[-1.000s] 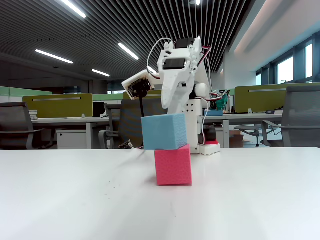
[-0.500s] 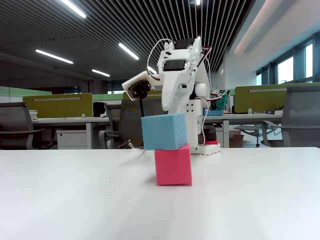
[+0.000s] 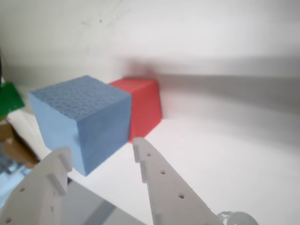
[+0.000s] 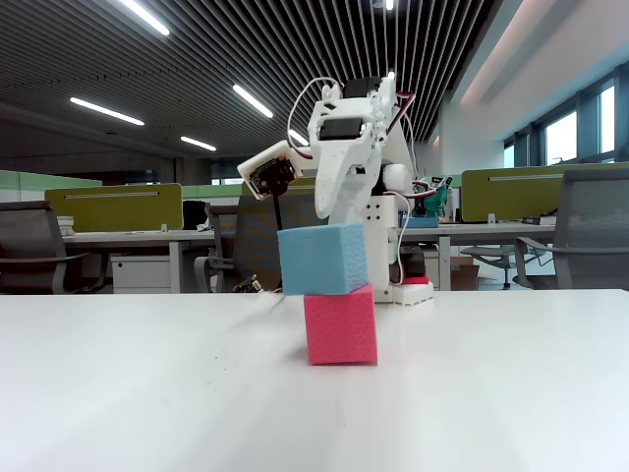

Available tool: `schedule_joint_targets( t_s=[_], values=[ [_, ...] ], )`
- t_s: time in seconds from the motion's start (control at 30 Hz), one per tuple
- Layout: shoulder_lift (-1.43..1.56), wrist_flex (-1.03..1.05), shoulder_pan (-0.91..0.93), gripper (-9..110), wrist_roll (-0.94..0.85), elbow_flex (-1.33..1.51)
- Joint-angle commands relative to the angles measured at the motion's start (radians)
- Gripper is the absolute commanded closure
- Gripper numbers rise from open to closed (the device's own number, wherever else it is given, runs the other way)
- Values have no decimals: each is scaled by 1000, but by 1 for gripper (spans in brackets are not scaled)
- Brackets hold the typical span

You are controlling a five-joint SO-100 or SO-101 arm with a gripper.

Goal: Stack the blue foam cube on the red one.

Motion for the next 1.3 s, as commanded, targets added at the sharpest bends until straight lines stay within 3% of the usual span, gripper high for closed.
schedule_joint_targets(
  t_s=[0.0, 1.27],
  values=[
    [5, 3, 5, 86, 3, -23],
    [5, -106, -54, 84, 8, 0]
  ],
)
